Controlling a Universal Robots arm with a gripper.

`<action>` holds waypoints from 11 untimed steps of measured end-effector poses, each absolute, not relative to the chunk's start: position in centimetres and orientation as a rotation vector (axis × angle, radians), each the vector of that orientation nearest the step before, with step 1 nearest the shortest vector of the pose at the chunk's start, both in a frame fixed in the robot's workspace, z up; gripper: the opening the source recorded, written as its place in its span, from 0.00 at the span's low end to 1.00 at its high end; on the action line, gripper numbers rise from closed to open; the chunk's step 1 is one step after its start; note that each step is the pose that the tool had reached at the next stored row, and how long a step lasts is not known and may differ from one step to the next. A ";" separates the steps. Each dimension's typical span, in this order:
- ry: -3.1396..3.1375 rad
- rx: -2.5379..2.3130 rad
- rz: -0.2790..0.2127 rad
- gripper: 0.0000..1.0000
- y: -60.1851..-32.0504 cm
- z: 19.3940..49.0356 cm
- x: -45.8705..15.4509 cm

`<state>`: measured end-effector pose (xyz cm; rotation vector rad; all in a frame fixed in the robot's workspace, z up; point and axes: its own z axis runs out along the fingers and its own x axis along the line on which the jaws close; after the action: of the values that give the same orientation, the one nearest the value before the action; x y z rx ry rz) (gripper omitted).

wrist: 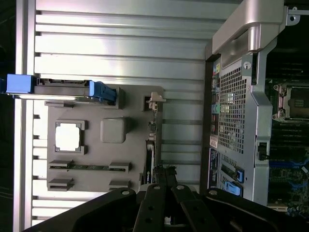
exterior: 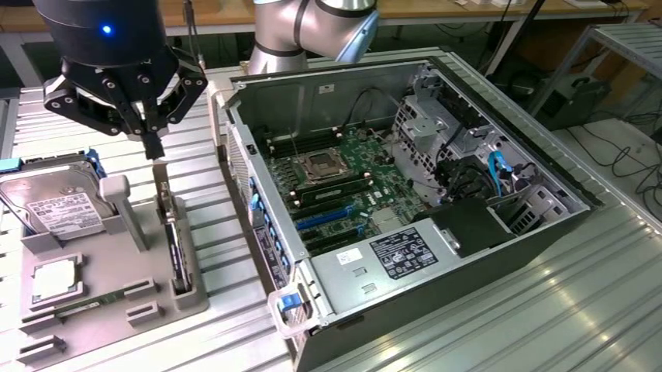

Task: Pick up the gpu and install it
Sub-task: 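Reach for the gpu, then pick up the gpu and move the gpu toward the slot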

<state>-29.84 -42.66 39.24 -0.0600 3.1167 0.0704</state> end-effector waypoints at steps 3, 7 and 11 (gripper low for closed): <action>3.117 -0.060 0.070 0.11 -42.7 39.2 -29.8; 3.117 -0.060 0.071 0.11 -42.7 39.2 -29.8; 3.117 -0.060 0.071 0.11 -42.7 39.2 -29.8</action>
<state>-29.84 -42.66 39.24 -0.0600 3.1166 0.0705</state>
